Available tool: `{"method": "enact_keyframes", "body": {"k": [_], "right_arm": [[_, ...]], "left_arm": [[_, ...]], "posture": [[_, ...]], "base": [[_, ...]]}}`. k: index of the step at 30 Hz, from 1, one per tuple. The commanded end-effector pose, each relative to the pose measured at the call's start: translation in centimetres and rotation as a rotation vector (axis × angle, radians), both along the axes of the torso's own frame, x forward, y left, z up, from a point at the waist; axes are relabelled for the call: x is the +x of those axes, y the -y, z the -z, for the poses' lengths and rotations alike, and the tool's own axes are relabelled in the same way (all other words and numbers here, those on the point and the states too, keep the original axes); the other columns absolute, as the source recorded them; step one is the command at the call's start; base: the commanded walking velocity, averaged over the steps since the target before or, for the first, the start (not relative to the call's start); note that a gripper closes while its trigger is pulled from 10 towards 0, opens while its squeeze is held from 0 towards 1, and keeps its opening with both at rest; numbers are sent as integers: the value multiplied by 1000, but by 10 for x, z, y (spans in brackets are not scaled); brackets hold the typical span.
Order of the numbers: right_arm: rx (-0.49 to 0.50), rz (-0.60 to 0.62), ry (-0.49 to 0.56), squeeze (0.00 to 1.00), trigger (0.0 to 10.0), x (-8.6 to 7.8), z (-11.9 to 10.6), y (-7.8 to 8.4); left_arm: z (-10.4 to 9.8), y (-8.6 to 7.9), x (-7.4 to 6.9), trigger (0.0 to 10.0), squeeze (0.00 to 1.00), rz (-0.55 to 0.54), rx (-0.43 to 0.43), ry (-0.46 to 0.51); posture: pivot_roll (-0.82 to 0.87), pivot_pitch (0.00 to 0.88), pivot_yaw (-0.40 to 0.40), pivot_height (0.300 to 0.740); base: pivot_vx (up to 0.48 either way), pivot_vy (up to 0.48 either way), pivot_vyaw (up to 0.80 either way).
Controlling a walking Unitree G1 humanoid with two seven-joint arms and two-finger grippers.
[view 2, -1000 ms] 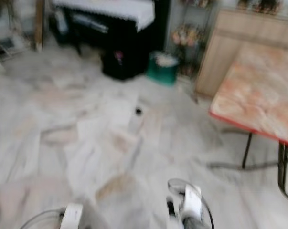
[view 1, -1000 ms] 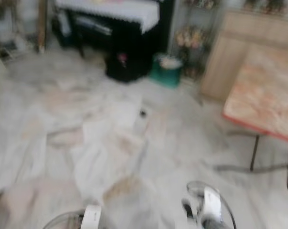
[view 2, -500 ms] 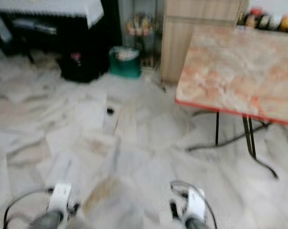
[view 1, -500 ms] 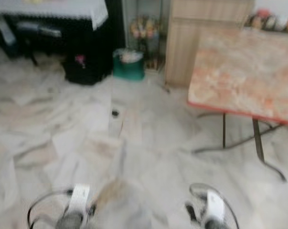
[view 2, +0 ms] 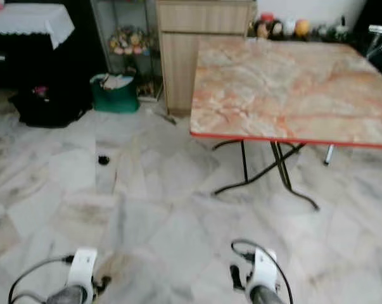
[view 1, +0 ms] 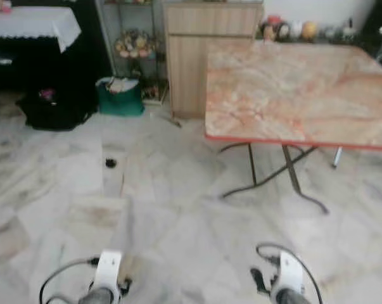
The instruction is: Hang hanger
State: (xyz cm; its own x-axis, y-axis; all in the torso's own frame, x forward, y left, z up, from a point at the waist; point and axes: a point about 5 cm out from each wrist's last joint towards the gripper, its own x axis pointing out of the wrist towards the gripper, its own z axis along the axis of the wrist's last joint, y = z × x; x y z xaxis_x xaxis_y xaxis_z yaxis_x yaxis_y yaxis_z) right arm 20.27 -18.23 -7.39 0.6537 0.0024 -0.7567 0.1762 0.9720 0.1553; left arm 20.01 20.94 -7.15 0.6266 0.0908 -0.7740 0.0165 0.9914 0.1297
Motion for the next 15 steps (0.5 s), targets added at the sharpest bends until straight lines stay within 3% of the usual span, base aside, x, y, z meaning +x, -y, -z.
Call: {"method": "enact_keyframes", "body": {"k": [1,11,15], "right_arm": [[-8,7,-10,0,10000,-3,1,4],[-10,10,-14,0,10000,-4,2,4],[-10,6,-16,0,10000,-4,2,3]], "left_arm": [[2,-1,-4,10000,0,-10,11,-17],[9,0,-17,10000,0,-23,11,-54],[9,0,-16,10000,0,-20,11,-55]], "posture": [[4,0,16,740],[-8,0,16,740],[-10,0,16,740]], "base": [[0,0,0],[0,-462,0],[0,-464,0]]}}
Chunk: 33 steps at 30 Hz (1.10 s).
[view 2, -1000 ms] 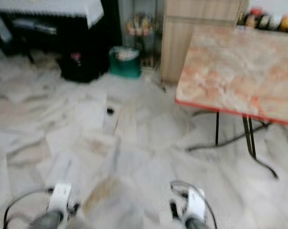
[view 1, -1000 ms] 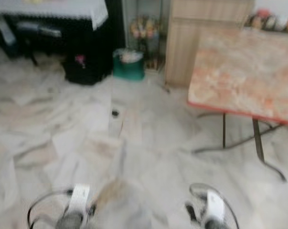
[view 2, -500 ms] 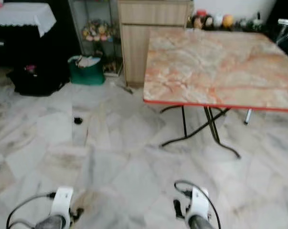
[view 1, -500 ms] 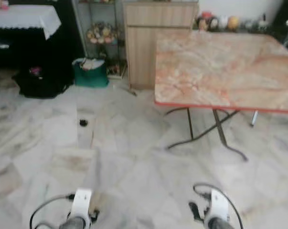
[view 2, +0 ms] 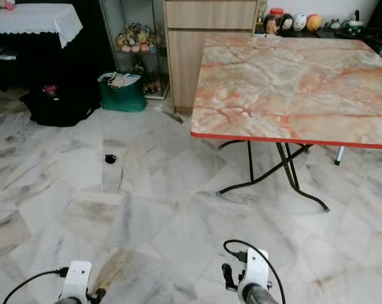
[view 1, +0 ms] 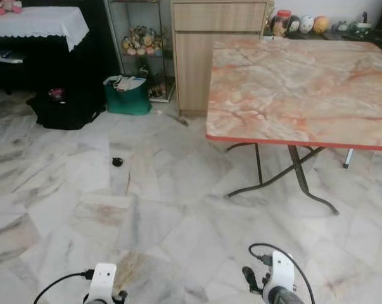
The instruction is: Hang hanger
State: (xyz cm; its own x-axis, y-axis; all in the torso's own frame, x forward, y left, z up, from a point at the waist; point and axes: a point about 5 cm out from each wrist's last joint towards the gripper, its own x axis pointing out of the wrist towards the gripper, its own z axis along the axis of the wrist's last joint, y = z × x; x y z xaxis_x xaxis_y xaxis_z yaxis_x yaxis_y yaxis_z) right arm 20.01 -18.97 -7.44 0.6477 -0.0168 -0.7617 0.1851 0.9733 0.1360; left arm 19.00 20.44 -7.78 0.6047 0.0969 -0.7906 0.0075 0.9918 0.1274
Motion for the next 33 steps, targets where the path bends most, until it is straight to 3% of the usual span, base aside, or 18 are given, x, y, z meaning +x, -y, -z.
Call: {"method": "enact_keyframes", "body": {"k": [1,4,13,33], "right_arm": [[10,-2,-9,0,10000,-2,2,-4],[12,-1,-14,0,10000,-3,2,-4],[-5,15,-23,0,10000,-5,3,-3],[-11,36,-9,0,10000,-1,1,-4]], "left_arm": [[3,-5,-6,10000,0,-6,13,-28],[3,-5,-6,10000,0,-9,11,-28],[2,-9,-7,10000,0,-16,12,-33],[-1,-7,1,10000,0,-14,5,-12]], "posture": [[-10,0,16,740],[-10,0,15,740],[-13,0,19,740],[-15,0,36,740]], "base": [[0,-416,0],[0,-416,0],[0,-412,-722],[0,-364,0]]}}
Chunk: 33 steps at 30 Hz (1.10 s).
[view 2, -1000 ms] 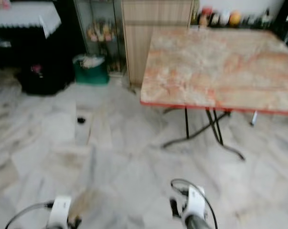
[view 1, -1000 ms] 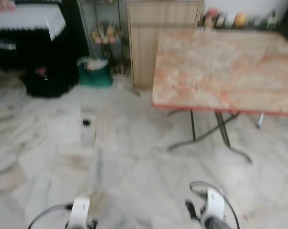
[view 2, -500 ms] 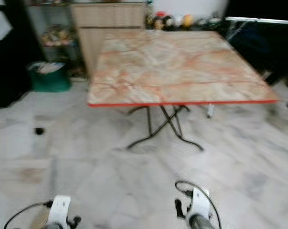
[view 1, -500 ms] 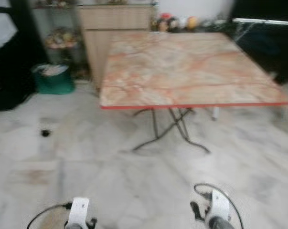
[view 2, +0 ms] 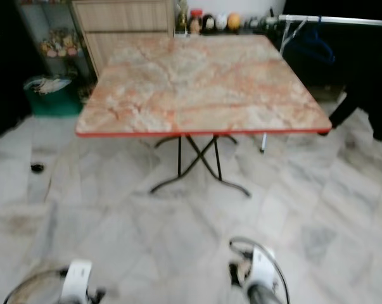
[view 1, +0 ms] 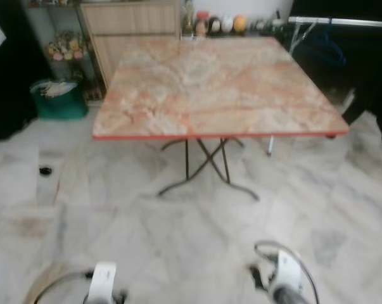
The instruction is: Hang hanger
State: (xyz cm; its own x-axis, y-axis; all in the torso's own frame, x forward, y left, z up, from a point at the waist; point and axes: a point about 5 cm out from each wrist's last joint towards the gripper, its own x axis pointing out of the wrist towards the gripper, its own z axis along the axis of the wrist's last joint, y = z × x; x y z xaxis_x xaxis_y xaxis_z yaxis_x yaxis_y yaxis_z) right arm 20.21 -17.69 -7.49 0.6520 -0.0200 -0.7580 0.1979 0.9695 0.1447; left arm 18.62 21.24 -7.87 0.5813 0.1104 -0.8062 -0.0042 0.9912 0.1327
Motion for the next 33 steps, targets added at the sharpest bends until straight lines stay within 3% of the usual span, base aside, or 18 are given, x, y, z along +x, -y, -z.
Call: {"method": "enact_keyframes", "body": {"k": [1,33], "right_arm": [[-19,22,-16,0,10000,-3,1,9],[-22,26,-20,0,10000,-2,0,10]], "left_arm": [[-2,1,5,10000,0,1,-1,18],[-4,7,10,10000,0,1,-18,32]], "posture": [[-15,0,36,740],[-14,0,29,740]], "base": [[0,-322,0],[0,-313,0]]}}
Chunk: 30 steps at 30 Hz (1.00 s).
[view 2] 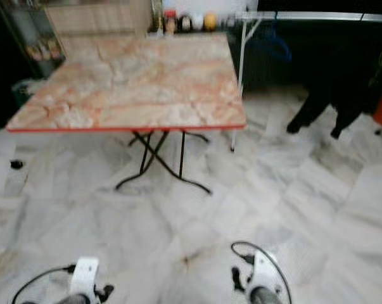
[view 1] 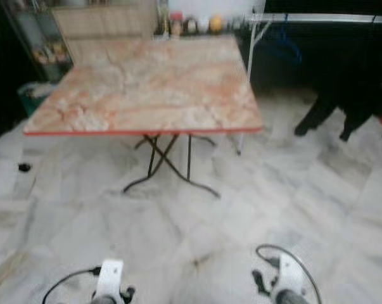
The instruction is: Hang hanger
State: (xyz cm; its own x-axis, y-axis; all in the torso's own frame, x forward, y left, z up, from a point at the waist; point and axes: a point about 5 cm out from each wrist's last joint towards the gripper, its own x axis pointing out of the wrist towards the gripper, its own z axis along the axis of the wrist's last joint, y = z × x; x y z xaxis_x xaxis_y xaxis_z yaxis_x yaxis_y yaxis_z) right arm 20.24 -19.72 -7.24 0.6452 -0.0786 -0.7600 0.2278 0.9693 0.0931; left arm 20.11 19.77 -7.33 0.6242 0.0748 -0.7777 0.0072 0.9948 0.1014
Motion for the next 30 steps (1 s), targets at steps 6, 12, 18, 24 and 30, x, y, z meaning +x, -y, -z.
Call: {"method": "enact_keyframes", "body": {"k": [6,12,18,24,30], "right_arm": [[33,0,-6,0,10000,-2,3,-10],[32,-1,-4,0,10000,-2,2,-10],[32,-8,-4,0,10000,-2,2,-10],[26,-10,-4,0,10000,-1,2,-9],[26,-11,-4,0,10000,-1,2,-9]], "left_arm": [[2,-7,-5,10000,0,-18,12,-20],[2,-7,-5,10000,0,-19,9,-19],[2,-6,-6,10000,0,-24,5,-19],[2,-6,-6,10000,0,-26,1,-18],[2,-6,-6,10000,0,-27,0,-18]], "posture": [[-12,0,28,740],[-12,0,27,740],[-10,0,23,740],[-11,0,21,740],[-12,0,22,740]], "base": [[0,-310,0],[0,-307,0],[0,-306,0],[0,-307,0],[0,-305,0]]}}
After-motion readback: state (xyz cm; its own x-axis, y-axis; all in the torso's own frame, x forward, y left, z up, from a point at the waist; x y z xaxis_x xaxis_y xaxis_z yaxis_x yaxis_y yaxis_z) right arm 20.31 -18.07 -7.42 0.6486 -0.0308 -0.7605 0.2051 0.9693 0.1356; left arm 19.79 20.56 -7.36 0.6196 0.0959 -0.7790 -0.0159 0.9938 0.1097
